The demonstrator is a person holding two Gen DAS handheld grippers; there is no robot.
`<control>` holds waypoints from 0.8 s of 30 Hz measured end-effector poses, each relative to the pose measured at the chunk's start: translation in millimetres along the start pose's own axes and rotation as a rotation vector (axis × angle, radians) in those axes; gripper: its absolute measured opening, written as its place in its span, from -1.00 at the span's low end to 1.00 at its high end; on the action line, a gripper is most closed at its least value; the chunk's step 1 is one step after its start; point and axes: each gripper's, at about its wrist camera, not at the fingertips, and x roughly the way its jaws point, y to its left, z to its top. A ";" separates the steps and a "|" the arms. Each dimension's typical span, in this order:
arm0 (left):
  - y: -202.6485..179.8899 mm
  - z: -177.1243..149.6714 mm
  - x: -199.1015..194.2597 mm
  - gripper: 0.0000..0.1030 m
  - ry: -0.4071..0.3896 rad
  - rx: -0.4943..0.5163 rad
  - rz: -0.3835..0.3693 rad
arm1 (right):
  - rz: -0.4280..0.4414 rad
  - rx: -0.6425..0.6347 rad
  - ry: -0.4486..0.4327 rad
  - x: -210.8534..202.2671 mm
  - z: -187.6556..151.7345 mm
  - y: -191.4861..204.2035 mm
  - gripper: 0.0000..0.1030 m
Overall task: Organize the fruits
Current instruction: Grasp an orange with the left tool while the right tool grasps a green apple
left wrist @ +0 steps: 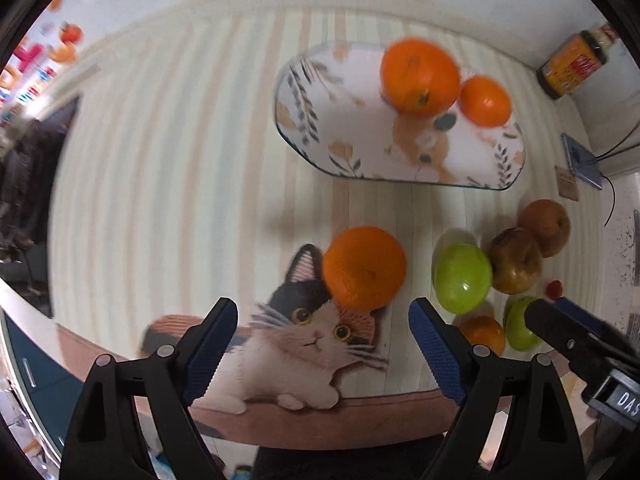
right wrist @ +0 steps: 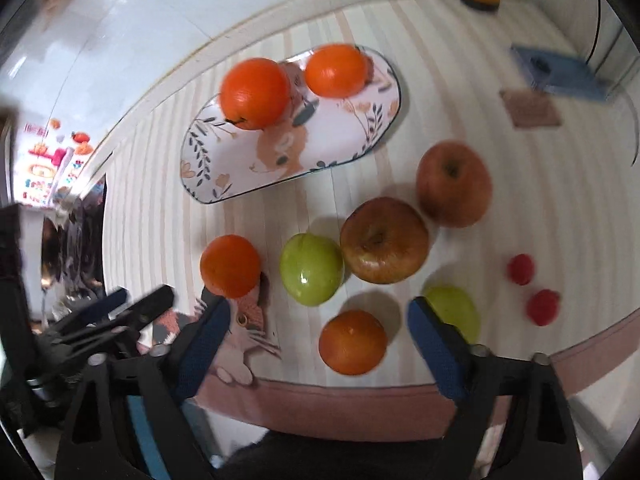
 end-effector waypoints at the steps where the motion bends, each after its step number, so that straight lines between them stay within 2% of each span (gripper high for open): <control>1: -0.6 4.3 9.7 0.70 0.024 -0.007 -0.023 | 0.005 0.006 0.012 5.1 1.1 -1.9 0.47; 5: -12.3 19.6 39.8 0.70 0.086 -0.001 -0.077 | 0.011 0.025 0.054 24.5 7.9 -4.6 0.44; 6: -14.1 22.1 44.3 0.65 0.093 0.001 -0.083 | 0.006 0.026 0.059 29.0 9.0 -4.1 0.43; 7: -16.0 24.3 51.9 0.52 0.100 0.002 -0.090 | 0.002 0.028 0.066 33.6 10.3 -3.1 0.44; 8: -16.6 25.1 57.2 0.24 0.107 0.005 -0.084 | 0.000 0.034 0.076 39.1 12.3 -2.4 0.44; 11: -15.1 23.5 56.5 0.22 0.073 0.009 -0.096 | 0.008 0.056 0.096 46.9 15.4 0.7 0.45; 14: -8.0 12.6 52.9 0.21 0.056 0.020 -0.059 | 0.006 0.036 0.104 49.0 16.5 10.6 0.45; 18: 10.6 -4.2 51.3 0.21 0.076 -0.011 -0.070 | -0.015 0.042 0.136 62.6 13.2 15.2 0.44; 21: 20.0 -12.2 50.7 0.21 0.084 -0.032 -0.079 | 0.010 0.095 0.141 78.5 14.3 11.7 0.43; 22: 22.3 -13.7 50.7 0.21 0.084 -0.041 -0.085 | 0.008 0.103 0.138 82.3 14.7 11.6 0.36; 23: 24.0 -13.8 50.8 0.21 0.085 -0.046 -0.089 | -0.006 0.100 0.133 88.1 15.1 12.5 0.18; 24: 25.4 -14.8 50.8 0.21 0.087 -0.054 -0.094 | -0.019 0.093 0.129 92.4 15.0 13.7 0.12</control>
